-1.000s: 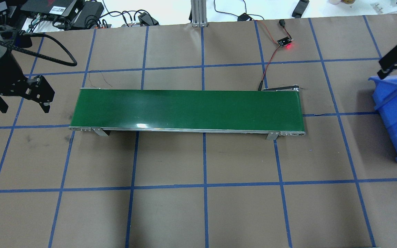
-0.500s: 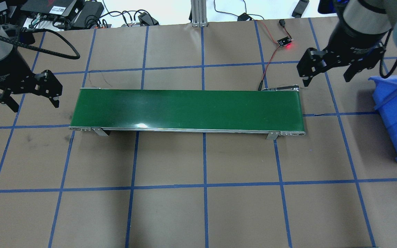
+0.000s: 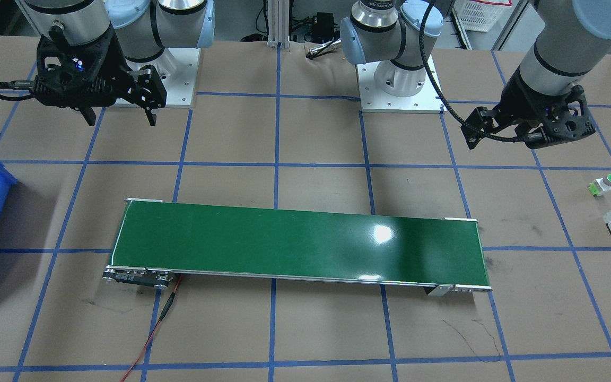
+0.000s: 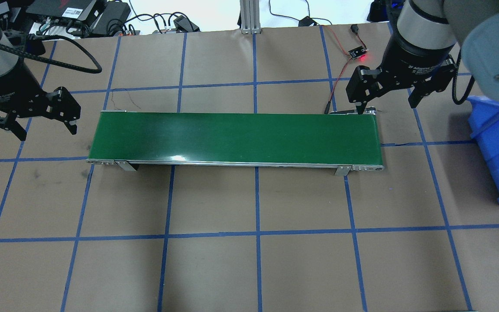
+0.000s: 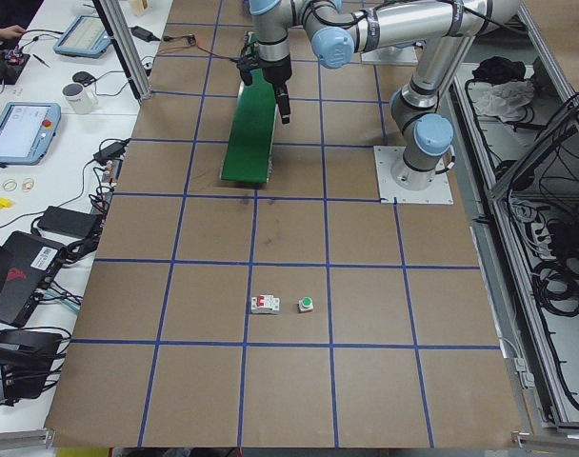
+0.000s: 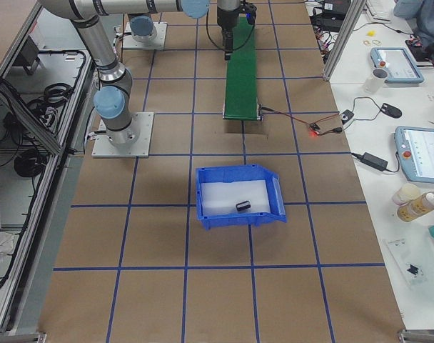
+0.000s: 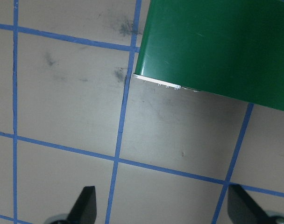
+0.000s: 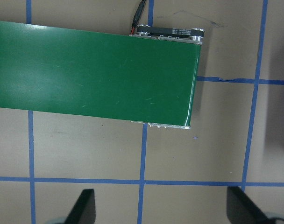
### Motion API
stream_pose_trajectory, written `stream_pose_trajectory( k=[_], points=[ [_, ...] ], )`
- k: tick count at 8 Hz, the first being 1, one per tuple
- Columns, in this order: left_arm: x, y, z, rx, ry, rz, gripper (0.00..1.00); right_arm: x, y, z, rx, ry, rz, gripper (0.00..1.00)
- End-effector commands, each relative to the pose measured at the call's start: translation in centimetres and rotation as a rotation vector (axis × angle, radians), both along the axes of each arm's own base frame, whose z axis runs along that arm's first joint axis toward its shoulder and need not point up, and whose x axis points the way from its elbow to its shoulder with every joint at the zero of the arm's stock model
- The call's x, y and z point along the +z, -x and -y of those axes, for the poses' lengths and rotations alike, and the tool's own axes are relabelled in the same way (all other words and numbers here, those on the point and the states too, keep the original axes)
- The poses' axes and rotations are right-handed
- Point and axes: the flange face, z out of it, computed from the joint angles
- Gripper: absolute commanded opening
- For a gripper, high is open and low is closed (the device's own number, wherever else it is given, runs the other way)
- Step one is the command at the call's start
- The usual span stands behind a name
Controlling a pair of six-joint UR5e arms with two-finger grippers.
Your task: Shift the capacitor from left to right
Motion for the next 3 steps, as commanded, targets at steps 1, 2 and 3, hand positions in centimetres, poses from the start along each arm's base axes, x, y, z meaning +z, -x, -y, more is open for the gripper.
stream_pose_trajectory(
  k=[1,2,3],
  points=[
    [0.02,0.01,0.01,-0.001,0.000,0.001,1.00,-0.01,0.05,0.00,0.000,-0.001,-0.010,1.00],
    [-0.05,0.05,0.00,-0.001,-0.001,-0.003,1.00,0.00,0.24,0.03,0.006,-0.001,-0.022,1.00],
    [-0.05,0.02,-0.01,-0.003,-0.002,0.000,1.00,0.01,0.47,0.03,0.008,-0.001,-0.045,1.00]
  ],
)
